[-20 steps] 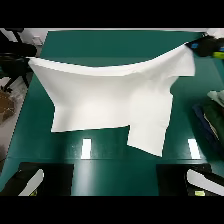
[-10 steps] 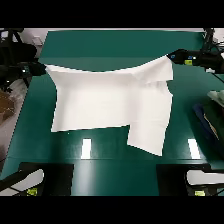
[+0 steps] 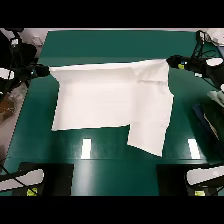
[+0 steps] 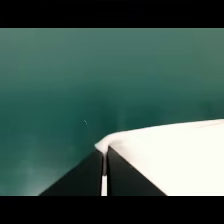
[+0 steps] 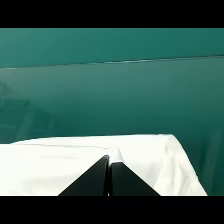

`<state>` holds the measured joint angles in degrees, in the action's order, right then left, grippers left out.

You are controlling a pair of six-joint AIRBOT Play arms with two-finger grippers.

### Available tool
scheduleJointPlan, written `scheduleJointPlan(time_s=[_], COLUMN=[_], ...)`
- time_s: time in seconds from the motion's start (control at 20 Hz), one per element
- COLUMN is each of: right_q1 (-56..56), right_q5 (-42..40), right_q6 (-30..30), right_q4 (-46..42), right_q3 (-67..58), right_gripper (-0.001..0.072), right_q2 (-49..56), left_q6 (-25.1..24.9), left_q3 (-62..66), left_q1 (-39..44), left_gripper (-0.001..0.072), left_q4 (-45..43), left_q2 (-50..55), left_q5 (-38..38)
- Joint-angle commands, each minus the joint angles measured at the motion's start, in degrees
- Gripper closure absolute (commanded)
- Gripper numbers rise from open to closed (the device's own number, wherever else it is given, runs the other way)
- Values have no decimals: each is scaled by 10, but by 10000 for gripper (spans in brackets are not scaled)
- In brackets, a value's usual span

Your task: Fold the shirts.

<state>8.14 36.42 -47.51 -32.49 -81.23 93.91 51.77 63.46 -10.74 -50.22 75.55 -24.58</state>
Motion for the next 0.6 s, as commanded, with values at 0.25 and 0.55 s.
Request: scheduleJointPlan(time_s=[0.25,0.55], right_q1=[0,1], right_q5=[-17,20], right_q6=[0,4], right_q4=[0,-8], right_q3=[0,0], right_gripper=[686,685], right_q2=[24,24], left_q6=[-15,-45], left_q3=[0,0], left_q1=[-1,-1], left_gripper=[684,684], left_q4=[-1,-3], left_q2=[23,23], left_q5=[29,-44])
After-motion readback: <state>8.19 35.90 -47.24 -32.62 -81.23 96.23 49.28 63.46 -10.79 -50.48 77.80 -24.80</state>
